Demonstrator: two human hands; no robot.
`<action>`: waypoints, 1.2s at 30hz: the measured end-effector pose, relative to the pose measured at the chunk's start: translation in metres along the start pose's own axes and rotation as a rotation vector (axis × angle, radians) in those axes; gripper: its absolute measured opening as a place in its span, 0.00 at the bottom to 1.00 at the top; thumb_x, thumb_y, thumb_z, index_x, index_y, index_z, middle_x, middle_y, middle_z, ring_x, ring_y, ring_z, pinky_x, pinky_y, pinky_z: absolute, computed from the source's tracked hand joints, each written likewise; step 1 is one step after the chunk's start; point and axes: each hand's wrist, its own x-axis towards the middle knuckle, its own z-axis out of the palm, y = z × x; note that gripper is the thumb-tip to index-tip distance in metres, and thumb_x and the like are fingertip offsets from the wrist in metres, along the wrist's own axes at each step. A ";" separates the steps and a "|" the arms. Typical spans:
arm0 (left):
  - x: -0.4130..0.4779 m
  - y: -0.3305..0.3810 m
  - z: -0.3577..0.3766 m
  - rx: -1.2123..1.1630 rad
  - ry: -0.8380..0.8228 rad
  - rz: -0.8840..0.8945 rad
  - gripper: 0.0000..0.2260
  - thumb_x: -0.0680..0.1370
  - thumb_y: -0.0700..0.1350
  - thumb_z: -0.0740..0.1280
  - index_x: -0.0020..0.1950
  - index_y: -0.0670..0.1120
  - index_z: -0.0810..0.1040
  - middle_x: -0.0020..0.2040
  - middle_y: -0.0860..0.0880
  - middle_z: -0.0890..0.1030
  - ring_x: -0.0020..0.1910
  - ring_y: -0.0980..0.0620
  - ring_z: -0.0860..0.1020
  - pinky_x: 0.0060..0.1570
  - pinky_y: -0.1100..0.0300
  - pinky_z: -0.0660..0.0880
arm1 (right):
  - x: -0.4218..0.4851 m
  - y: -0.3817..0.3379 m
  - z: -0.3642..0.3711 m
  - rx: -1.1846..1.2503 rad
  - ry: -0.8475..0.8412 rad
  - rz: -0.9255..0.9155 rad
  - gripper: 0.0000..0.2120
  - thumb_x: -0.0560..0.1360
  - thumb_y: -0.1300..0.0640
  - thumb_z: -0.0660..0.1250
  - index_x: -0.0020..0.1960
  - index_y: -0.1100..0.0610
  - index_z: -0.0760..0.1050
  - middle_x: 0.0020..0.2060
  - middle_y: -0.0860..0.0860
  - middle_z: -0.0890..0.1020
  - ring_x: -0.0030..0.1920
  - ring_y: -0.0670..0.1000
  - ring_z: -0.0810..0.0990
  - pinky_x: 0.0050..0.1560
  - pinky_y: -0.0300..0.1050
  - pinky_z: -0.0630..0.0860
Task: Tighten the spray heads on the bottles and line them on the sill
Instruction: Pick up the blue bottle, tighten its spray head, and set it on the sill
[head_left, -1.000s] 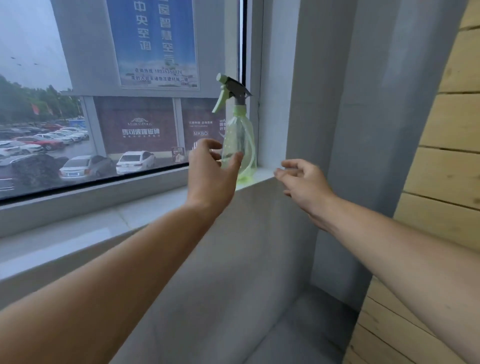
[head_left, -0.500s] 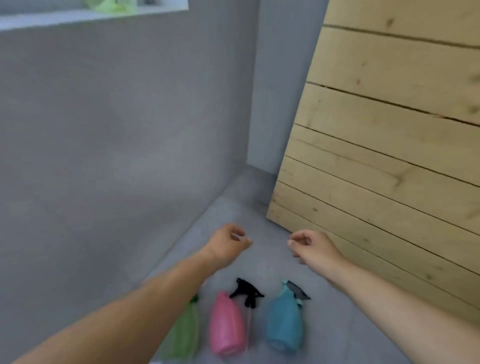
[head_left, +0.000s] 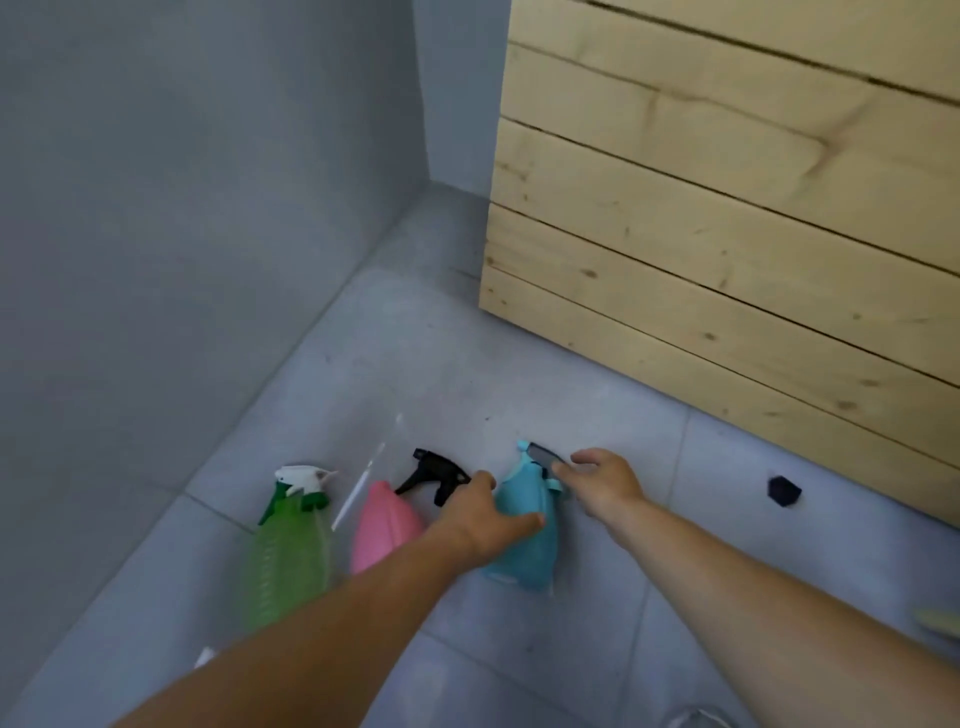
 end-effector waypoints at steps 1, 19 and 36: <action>0.001 0.001 0.002 -0.005 -0.005 -0.011 0.34 0.75 0.58 0.74 0.73 0.43 0.68 0.69 0.44 0.76 0.66 0.45 0.76 0.56 0.59 0.73 | 0.005 0.001 0.002 0.001 0.002 0.010 0.26 0.67 0.46 0.76 0.59 0.58 0.78 0.54 0.59 0.84 0.51 0.60 0.83 0.56 0.55 0.80; -0.002 -0.018 0.015 -0.355 -0.139 -0.154 0.35 0.70 0.60 0.77 0.70 0.46 0.70 0.65 0.47 0.78 0.61 0.46 0.80 0.58 0.50 0.81 | -0.001 -0.018 -0.009 0.115 -0.171 0.088 0.10 0.69 0.59 0.76 0.39 0.59 0.74 0.35 0.57 0.80 0.33 0.53 0.79 0.42 0.50 0.82; -0.197 0.060 -0.126 -0.178 -0.035 0.275 0.21 0.75 0.51 0.77 0.63 0.51 0.72 0.52 0.51 0.82 0.47 0.53 0.83 0.48 0.56 0.84 | -0.176 -0.174 -0.134 0.246 -0.237 -0.373 0.02 0.77 0.61 0.67 0.46 0.60 0.76 0.45 0.60 0.82 0.44 0.57 0.83 0.50 0.52 0.82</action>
